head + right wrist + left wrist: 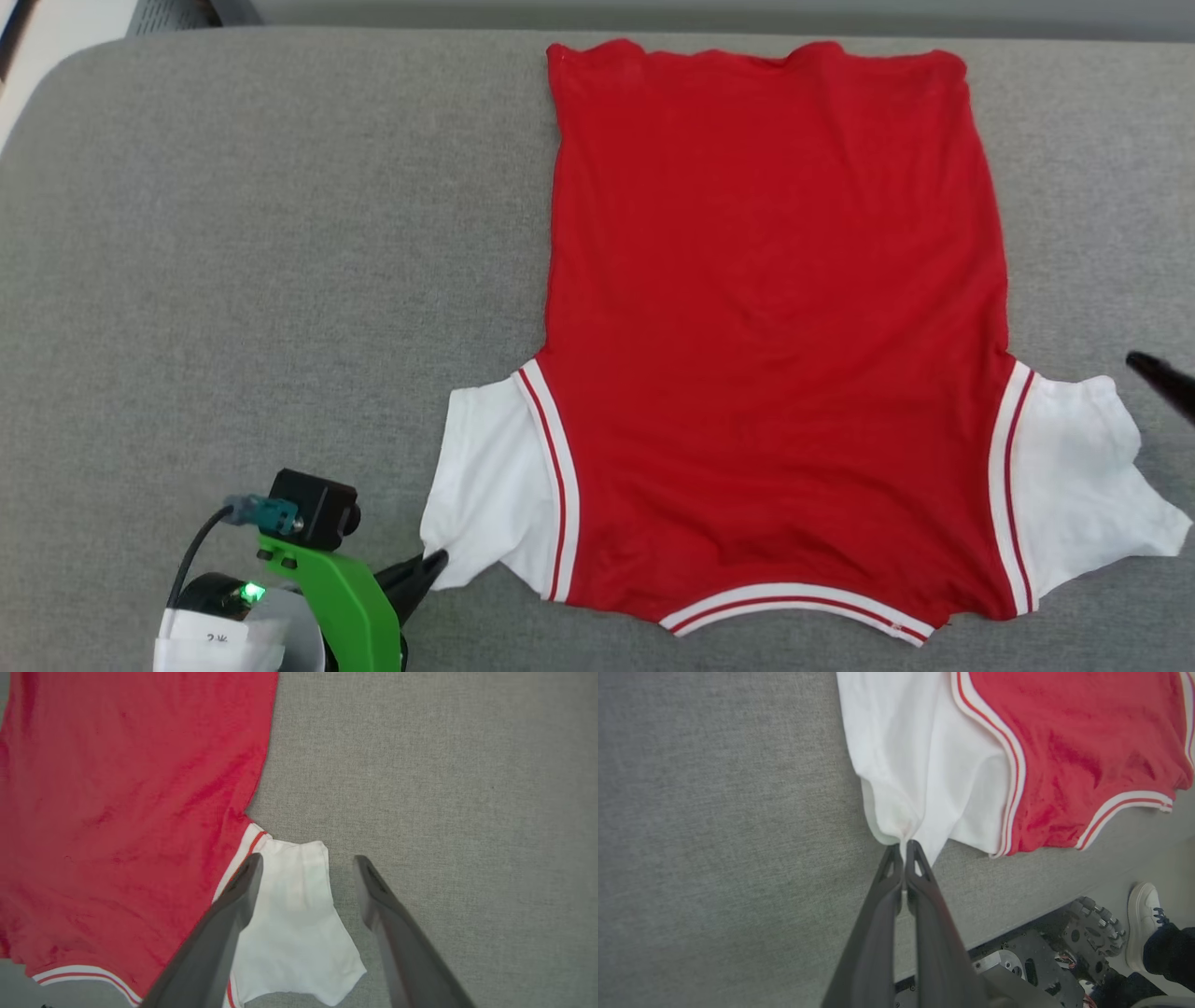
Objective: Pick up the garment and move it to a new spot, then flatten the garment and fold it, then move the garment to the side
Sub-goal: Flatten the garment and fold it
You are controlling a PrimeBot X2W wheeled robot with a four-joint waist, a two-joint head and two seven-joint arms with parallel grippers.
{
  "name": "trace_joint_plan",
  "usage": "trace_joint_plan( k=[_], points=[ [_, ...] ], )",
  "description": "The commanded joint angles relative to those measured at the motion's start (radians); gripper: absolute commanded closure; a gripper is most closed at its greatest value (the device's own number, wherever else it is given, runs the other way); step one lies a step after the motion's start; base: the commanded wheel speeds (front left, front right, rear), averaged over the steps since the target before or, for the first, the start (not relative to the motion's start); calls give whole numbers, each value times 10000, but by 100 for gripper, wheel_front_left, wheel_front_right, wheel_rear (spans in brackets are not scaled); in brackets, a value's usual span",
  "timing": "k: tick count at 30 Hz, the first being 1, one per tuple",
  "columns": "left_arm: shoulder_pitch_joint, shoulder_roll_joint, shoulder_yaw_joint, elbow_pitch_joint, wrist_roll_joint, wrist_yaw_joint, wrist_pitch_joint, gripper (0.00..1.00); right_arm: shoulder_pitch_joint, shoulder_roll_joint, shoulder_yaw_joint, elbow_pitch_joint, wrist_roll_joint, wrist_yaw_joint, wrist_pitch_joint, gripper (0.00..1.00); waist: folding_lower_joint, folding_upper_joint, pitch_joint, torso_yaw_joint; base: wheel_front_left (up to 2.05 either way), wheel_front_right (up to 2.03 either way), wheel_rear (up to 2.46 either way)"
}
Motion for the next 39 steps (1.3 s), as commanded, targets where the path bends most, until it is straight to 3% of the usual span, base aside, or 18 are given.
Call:
trace_joint_plan(
  k=[1, 8, 14, 29, 39],
  points=[
    [-200, 149, -29, -211, 166, 133, 117, 100, -607, -35, 64, -93, 44, -9, 421, 0, 1, 0, 1152, 601, 0, 0, 0],
    [-635, 94, -237, -1132, 615, 369, 393, 100, -3659, -195, 142, 343, -357, -9, 2583, 0, 1, 0, 2502, 1416, 0, 0, 0],
    [-1063, -89, -471, -1610, 1086, 258, 285, 100, -6219, -581, 471, 1533, -1086, -9, 3337, 0, 1, 0, 3372, 2074, 0, 0, 0],
    [-1592, -826, -890, -1875, 1298, -78, -105, 100, -9704, -1433, 1104, 4473, -2614, -9, 3112, 0, 1, 0, 4490, 3156, 0, 0, 0],
    [-1867, -1031, -939, -1563, 1425, -191, -341, 100, -10194, -1411, 1739, 5678, -2803, -9, 2611, 0, 1, 0, 4706, 3412, 0, 0, 0]
  ],
)
